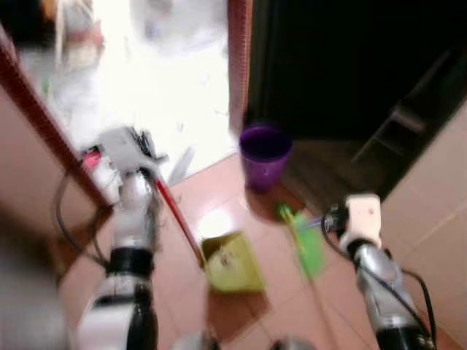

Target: Sweep floor

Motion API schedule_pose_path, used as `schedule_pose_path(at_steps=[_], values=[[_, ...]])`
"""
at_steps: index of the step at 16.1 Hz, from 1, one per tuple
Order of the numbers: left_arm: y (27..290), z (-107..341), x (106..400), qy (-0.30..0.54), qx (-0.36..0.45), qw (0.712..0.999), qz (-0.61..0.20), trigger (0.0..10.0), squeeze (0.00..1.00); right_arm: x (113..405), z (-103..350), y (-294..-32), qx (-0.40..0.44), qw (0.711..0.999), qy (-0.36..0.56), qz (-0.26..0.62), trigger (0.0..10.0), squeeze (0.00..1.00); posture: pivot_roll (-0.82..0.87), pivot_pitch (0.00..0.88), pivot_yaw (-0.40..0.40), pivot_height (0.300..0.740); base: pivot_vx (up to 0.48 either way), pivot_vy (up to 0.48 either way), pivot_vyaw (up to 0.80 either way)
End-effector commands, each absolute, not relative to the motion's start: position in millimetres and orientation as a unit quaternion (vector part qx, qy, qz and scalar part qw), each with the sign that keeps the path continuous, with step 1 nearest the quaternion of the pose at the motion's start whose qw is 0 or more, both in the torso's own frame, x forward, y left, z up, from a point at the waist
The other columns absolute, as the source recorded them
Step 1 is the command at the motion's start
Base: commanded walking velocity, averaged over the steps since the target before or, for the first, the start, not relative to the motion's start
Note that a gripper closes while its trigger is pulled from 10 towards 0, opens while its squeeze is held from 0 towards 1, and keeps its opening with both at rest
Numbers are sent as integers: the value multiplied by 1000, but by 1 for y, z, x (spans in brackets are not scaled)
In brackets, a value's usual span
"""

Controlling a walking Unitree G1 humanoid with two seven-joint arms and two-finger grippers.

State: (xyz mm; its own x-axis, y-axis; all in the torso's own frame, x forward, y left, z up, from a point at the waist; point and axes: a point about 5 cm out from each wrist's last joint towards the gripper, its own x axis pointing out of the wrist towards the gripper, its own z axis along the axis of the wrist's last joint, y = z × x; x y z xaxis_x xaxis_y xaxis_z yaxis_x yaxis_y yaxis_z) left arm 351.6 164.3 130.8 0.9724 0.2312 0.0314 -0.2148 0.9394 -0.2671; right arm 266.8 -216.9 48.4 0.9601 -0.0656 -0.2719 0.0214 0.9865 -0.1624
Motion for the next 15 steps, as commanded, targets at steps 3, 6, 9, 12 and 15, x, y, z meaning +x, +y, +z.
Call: schedule_pose_path(at_steps=[3, 6, 9, 12, 15], values=[[169, 151, 352, -80, -143, 981, 108, 10000, 0, 265, 37, -214, -82, 980, 179, -31, 10000, 0, -104, 0, 44, 740, 0, 0, -148], [162, 165, 351, -110, -142, 979, 94, 10000, 0, 264, 33, -209, -78, 979, 187, -25, 10000, 0, -83, 0, 22, 740, 0, 0, 0], [177, 193, 354, -163, -137, 967, 137, 10000, 0, 259, 25, -194, -73, 976, 206, 7, 10000, 0, -81, 0, 30, 740, 0, 0, 0], [184, 204, 355, -179, -133, 965, 136, 10000, 0, 261, 26, -189, -66, 976, 205, 14, 10000, 0, -94, 0, 61, 740, 0, 0, -477], [187, 218, 357, -202, -122, 961, 143, 10000, 0, 260, 25, -187, -60, 977, 206, 15, 10000, 0, -97, 0, 71, 740, 109, 0, -756]])
